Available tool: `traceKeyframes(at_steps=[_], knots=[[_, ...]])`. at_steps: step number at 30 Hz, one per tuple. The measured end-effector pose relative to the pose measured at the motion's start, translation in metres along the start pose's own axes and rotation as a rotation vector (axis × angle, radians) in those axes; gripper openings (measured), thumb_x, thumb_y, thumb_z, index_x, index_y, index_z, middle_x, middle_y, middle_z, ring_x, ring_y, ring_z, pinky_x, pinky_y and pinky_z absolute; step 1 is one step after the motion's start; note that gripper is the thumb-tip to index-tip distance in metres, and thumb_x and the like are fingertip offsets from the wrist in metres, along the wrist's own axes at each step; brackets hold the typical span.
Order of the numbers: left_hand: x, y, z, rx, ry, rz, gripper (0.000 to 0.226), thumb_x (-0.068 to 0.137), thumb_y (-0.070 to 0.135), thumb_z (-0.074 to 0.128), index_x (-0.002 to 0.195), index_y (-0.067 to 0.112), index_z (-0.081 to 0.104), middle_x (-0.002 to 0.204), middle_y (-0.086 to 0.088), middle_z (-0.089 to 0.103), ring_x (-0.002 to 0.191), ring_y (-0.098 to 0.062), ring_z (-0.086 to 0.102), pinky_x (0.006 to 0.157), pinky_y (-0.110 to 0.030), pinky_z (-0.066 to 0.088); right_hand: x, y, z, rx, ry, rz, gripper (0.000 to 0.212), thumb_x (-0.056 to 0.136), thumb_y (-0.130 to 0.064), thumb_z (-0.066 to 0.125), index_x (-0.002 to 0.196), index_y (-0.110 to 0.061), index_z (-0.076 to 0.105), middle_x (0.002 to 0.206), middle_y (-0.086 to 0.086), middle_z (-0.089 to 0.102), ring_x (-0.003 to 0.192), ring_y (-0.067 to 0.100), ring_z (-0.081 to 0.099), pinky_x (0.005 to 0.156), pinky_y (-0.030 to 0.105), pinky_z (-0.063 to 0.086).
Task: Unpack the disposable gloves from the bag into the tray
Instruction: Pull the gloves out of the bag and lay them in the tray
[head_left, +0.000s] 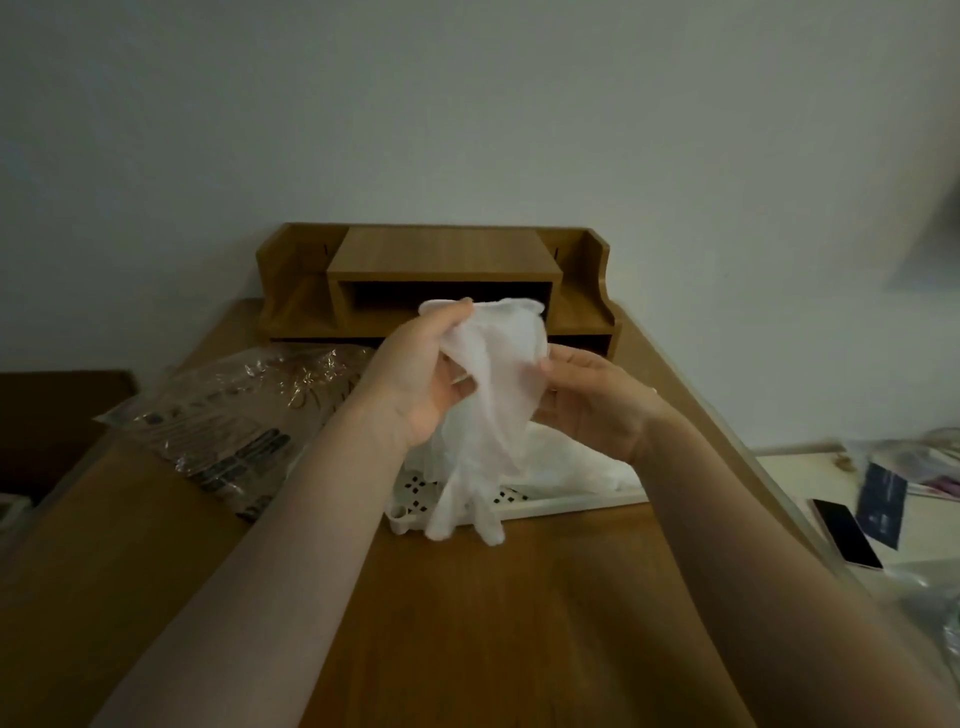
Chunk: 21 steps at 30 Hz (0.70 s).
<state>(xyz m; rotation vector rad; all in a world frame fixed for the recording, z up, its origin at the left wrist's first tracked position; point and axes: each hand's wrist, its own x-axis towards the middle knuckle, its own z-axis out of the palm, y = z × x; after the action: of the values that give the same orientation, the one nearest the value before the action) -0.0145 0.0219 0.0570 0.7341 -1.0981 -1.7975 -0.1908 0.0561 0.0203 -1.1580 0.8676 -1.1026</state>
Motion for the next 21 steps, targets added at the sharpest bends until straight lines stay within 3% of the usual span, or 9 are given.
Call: traceKeyframes(at_steps=[3,5,7,9,12,16,19,21], knots=[[-0.001,-0.008,-0.009,-0.104,-0.134,-0.014,0.017,0.087,0.025,0.056,0.086,0.013,0.067,0.080,-0.005,0.070,0.081,-0.021,0.066,0.079,-0.037,0.052,-0.002,-0.007,-0.002,-0.119,0.117,-0.015,0.027,0.084,-0.018,0.062,0.103,0.001,0.061,0.095,0.010,0.064,0.088,0.024,0.062,0.082,0.035,0.054],[0.003,-0.018,-0.019,-0.151,-0.240,-0.017,0.024,0.080,0.032,0.061,0.091,0.012,0.067,0.091,-0.008,0.067,0.087,-0.023,0.064,0.079,-0.038,0.052,-0.002,-0.015,0.001,-0.350,0.155,-0.021,0.021,0.089,-0.015,0.060,0.099,0.002,0.065,0.089,0.012,0.065,0.079,0.024,0.059,0.079,0.036,0.053],[0.010,-0.023,-0.030,-0.115,-0.281,-0.077,0.043,0.069,0.042,0.072,0.098,0.012,0.064,0.095,-0.008,0.065,0.087,-0.023,0.064,0.077,-0.037,0.054,-0.002,-0.024,0.006,-0.656,0.192,-0.038,0.019,0.092,-0.015,0.059,0.078,-0.009,0.070,0.070,0.006,0.063,0.064,0.017,0.055,0.068,0.027,0.050],[0.016,-0.023,-0.035,0.064,-0.290,-0.117,0.060,0.060,0.045,0.083,0.106,0.011,0.064,0.094,-0.005,0.067,0.084,-0.020,0.065,0.071,-0.034,0.055,0.000,-0.030,0.005,-0.920,0.203,-0.016,0.022,0.091,-0.021,0.060,0.073,-0.018,0.070,0.063,0.003,0.061,0.056,0.010,0.052,0.061,0.022,0.044],[0.017,-0.019,-0.030,0.508,-0.215,-0.130,0.058,0.069,0.036,0.079,0.119,0.015,0.060,0.104,-0.002,0.070,0.093,-0.020,0.067,0.077,-0.035,0.055,0.006,-0.031,0.002,-1.161,0.195,0.054,0.015,0.091,-0.023,0.061,0.080,-0.022,0.070,0.068,-0.007,0.062,0.058,0.001,0.055,0.058,0.015,0.040],[0.017,-0.031,-0.011,1.050,-0.082,0.001,0.044,0.078,0.031,0.074,0.118,0.024,0.057,0.106,0.004,0.063,0.096,-0.015,0.062,0.084,-0.036,0.054,0.015,-0.026,0.002,-1.134,0.189,0.066,0.021,0.091,-0.034,0.058,0.085,-0.019,0.072,0.079,0.002,0.067,0.069,0.012,0.060,0.064,0.019,0.048],[0.023,-0.039,-0.012,0.996,0.052,0.054,0.017,0.092,0.029,0.056,0.106,0.023,0.063,0.102,0.002,0.064,0.096,-0.015,0.060,0.082,-0.032,0.050,0.015,-0.026,-0.006,-1.059,0.057,0.189,0.034,0.090,-0.043,0.056,0.090,-0.013,0.072,0.082,0.009,0.067,0.070,0.020,0.061,0.069,0.027,0.050],[0.024,-0.041,-0.018,0.903,0.093,0.051,0.016,0.095,0.026,0.050,0.101,0.023,0.064,0.098,0.002,0.065,0.097,-0.016,0.060,0.084,-0.033,0.048,0.009,-0.028,-0.021,-1.003,-0.068,0.321,0.032,0.088,-0.040,0.060,0.095,-0.011,0.072,0.091,0.008,0.071,0.082,0.024,0.068,0.078,0.031,0.055]])
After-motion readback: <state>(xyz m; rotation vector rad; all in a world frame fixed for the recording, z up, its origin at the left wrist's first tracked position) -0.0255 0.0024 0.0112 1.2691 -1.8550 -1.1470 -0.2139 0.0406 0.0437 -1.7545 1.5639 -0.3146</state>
